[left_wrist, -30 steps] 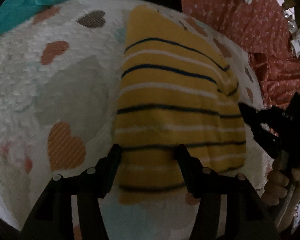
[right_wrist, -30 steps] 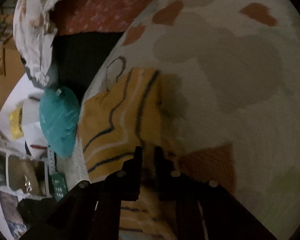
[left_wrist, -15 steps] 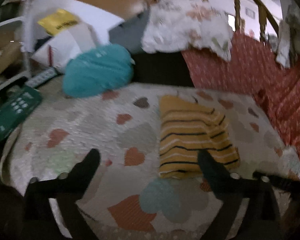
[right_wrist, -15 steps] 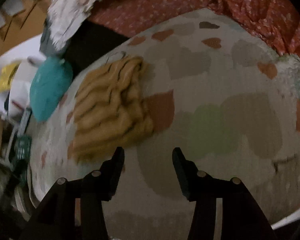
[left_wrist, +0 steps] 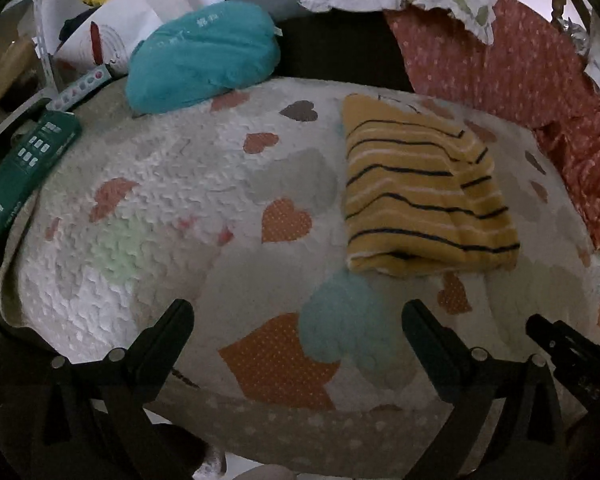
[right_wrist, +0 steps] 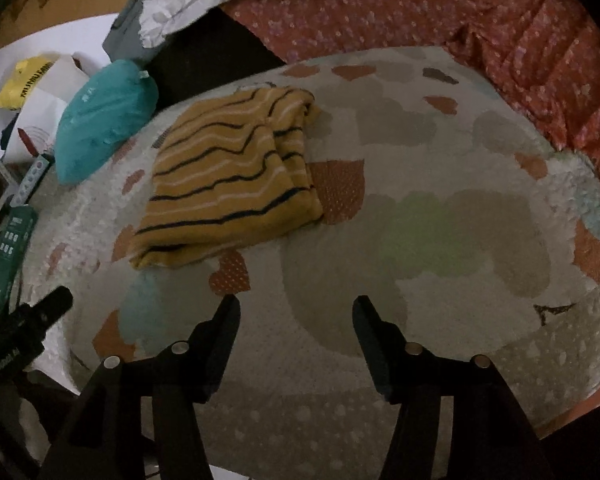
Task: Fold small clothes
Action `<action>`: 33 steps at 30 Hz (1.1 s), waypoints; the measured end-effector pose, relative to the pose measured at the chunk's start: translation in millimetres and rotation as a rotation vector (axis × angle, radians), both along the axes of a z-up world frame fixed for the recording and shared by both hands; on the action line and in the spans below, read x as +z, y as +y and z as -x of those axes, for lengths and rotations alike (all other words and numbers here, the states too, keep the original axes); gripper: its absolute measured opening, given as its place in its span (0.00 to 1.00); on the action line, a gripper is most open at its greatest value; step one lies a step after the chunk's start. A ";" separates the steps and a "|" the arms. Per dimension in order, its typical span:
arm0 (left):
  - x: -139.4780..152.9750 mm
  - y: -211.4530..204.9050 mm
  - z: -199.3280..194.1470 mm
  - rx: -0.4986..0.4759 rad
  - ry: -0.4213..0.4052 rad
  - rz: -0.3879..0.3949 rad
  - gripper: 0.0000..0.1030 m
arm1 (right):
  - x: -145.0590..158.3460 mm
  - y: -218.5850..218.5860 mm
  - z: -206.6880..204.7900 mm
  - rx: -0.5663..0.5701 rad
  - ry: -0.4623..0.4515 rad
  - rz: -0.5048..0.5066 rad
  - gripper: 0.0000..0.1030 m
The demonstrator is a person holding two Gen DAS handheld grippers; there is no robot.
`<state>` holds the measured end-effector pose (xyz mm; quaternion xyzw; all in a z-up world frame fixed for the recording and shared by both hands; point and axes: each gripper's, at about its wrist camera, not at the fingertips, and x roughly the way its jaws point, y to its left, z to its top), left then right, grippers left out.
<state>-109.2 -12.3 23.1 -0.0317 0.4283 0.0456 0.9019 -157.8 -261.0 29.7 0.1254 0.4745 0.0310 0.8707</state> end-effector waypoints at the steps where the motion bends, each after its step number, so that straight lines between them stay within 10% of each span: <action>1: -1.8 -0.8 -0.9 -0.002 0.002 -0.007 1.00 | -4.1 -0.8 -3.4 -0.010 0.015 -0.005 0.61; 33: -24.4 -12.0 -7.1 -0.060 0.128 0.078 1.00 | -24.2 11.2 -15.1 0.006 0.066 0.042 0.67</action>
